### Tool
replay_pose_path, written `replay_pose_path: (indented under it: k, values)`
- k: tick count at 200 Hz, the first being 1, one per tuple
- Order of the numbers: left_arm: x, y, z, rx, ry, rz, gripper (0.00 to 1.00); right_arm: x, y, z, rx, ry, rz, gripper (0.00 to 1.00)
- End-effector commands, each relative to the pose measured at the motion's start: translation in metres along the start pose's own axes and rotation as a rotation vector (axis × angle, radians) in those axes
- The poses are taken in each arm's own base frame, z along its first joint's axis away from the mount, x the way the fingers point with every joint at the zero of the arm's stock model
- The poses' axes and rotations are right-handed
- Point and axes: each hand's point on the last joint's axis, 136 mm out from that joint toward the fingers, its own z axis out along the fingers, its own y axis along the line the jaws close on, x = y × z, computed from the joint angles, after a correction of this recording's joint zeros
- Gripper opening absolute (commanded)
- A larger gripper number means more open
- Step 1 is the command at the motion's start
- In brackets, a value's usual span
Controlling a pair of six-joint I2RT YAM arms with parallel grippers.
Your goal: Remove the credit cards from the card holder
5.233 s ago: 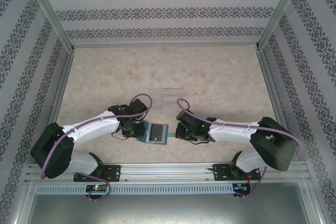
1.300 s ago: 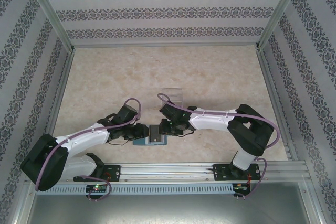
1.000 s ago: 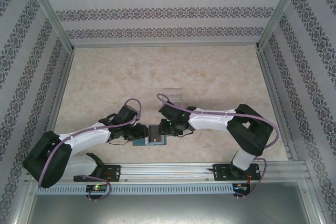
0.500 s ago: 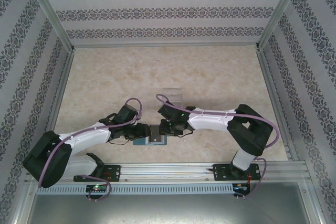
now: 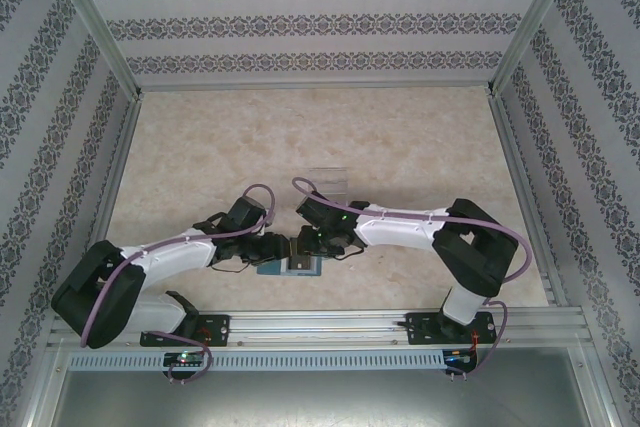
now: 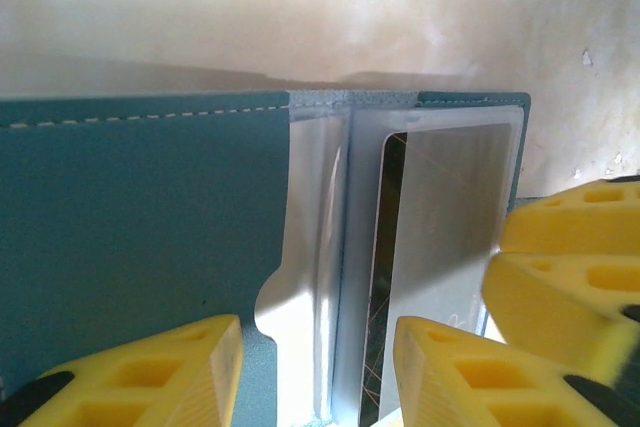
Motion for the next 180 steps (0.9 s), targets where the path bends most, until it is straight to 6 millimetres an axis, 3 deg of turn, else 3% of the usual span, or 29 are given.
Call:
replay_pose_path:
  k: [1,108,180]
  values:
    - [0.009,0.017,0.007,-0.049,0.041,-0.018,0.47,0.005,-0.005,0.007,0.035,0.026,-0.02,0.34]
    - [0.017,0.043,0.008,-0.246,0.125,0.031,0.44,0.006,-0.011,0.004,0.06,0.021,-0.021,0.29]
    - [0.022,0.054,0.011,-0.328,0.149,0.046,0.41,0.006,-0.022,-0.006,0.114,-0.003,-0.021,0.36]
